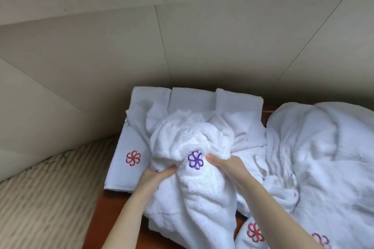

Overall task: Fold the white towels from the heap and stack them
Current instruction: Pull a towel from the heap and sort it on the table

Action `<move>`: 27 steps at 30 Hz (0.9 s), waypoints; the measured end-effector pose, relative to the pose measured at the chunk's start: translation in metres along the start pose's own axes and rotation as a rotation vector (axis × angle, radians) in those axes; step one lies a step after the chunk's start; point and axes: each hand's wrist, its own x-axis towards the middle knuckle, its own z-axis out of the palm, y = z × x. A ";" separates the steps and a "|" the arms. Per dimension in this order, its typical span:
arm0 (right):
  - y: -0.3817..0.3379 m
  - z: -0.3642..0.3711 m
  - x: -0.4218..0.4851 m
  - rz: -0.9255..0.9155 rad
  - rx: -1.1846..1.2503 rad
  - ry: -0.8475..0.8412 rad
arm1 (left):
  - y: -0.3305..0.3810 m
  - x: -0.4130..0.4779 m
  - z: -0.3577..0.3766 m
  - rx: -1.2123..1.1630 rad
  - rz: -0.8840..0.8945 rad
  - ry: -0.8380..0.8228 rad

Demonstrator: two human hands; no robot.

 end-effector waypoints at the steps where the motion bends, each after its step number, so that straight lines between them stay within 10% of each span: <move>1: -0.001 0.001 -0.006 -0.010 0.038 -0.007 | 0.002 -0.002 -0.004 0.002 -0.028 -0.042; 15: -0.102 -0.042 -0.154 -0.386 -0.014 0.250 | 0.096 -0.120 0.054 -0.151 0.046 -0.165; 27: -0.179 -0.229 -0.294 -0.673 -0.122 0.473 | 0.169 -0.254 0.230 -0.202 0.174 -0.435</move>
